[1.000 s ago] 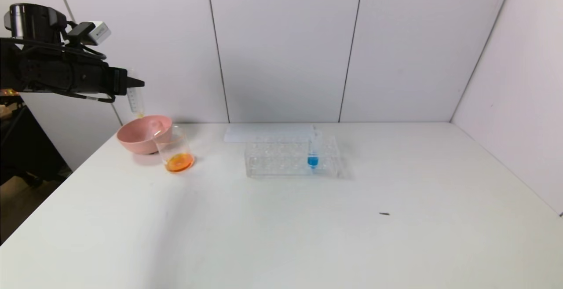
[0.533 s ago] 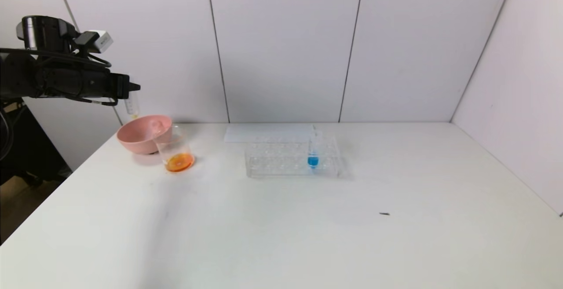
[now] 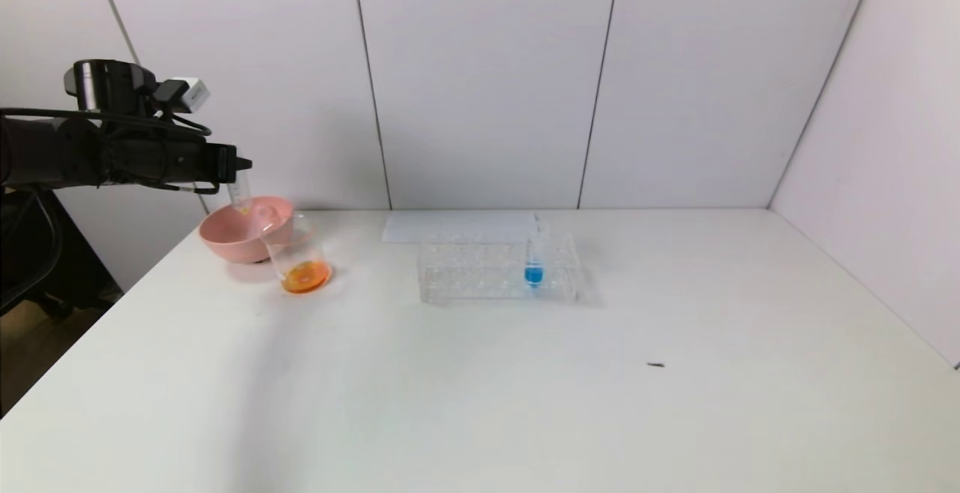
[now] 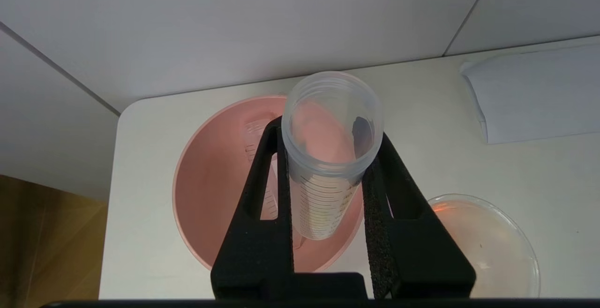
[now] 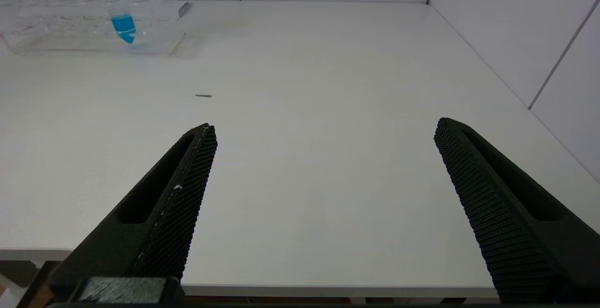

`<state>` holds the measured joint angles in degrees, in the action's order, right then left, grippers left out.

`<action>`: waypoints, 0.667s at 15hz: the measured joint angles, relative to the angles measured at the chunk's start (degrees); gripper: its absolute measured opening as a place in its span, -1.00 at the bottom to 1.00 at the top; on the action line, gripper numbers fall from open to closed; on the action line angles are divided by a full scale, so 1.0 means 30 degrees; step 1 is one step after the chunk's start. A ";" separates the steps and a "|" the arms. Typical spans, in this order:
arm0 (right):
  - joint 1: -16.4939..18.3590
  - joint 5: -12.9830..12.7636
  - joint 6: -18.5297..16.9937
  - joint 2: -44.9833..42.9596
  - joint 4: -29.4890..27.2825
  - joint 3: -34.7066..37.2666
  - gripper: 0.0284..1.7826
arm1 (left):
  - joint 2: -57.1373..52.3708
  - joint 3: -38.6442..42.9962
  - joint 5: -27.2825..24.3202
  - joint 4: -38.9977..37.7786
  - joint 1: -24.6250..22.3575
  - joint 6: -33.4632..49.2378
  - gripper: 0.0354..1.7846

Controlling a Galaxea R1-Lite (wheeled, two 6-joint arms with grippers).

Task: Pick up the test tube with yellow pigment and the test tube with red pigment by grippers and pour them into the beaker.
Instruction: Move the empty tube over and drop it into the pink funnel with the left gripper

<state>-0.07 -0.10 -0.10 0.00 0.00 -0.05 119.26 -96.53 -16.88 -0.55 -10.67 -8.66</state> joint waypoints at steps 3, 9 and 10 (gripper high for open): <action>-0.0008 0.0000 0.0000 0.0000 0.0000 0.0000 0.91 | 0.0573 -0.0093 0.0008 -0.0016 -0.0008 0.0313 -0.53; 0.0008 0.0000 0.0000 0.0000 0.0000 0.0000 0.91 | 0.2003 -0.1434 -0.0028 -0.0024 0.0004 0.0378 -0.53; 0.0008 0.0000 0.0008 0.0000 0.0000 -0.0008 0.91 | 0.2206 -0.1589 -0.0020 -0.0024 0.0004 0.0406 -0.53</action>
<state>-0.05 -0.10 -0.07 0.00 0.00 -0.07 125.88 -101.29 -16.94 -0.62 -10.65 -7.44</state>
